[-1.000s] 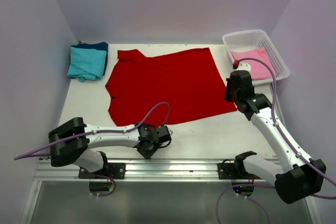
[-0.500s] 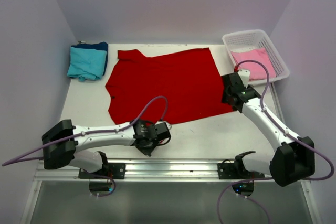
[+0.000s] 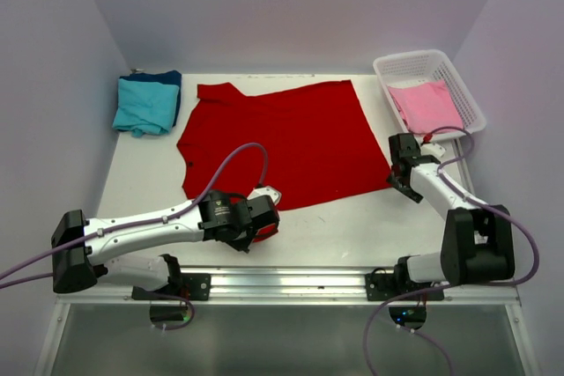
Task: Fold and stack the t-shirts
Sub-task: Flatten the tshirt out
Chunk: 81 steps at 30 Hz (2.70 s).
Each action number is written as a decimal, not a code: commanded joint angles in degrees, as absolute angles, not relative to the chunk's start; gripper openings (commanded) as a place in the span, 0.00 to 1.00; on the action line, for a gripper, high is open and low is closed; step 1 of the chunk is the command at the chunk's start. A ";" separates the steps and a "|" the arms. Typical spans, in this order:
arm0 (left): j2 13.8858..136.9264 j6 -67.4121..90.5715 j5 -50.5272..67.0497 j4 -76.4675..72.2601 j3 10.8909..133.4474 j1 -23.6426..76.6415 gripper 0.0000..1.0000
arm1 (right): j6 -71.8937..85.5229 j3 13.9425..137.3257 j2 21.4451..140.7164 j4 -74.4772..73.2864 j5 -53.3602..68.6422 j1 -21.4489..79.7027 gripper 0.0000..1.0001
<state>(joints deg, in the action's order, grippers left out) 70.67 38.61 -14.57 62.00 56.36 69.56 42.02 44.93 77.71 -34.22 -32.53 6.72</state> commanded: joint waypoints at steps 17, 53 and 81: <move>70.22 40.87 -16.79 63.90 57.04 70.05 0.00 | 42.19 41.04 78.48 -19.95 -26.10 3.16 0.54; 69.26 42.28 -16.44 63.10 56.07 70.05 0.00 | 41.92 42.81 85.61 -16.52 -16.27 1.41 0.34; 59.42 52.56 -32.25 66.36 62.48 69.96 0.00 | 36.83 43.50 66.28 -28.73 -16.35 1.49 0.00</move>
<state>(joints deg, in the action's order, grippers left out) 60.84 48.93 -27.29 65.69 58.70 69.56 38.74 40.75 68.38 -24.43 -15.49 1.80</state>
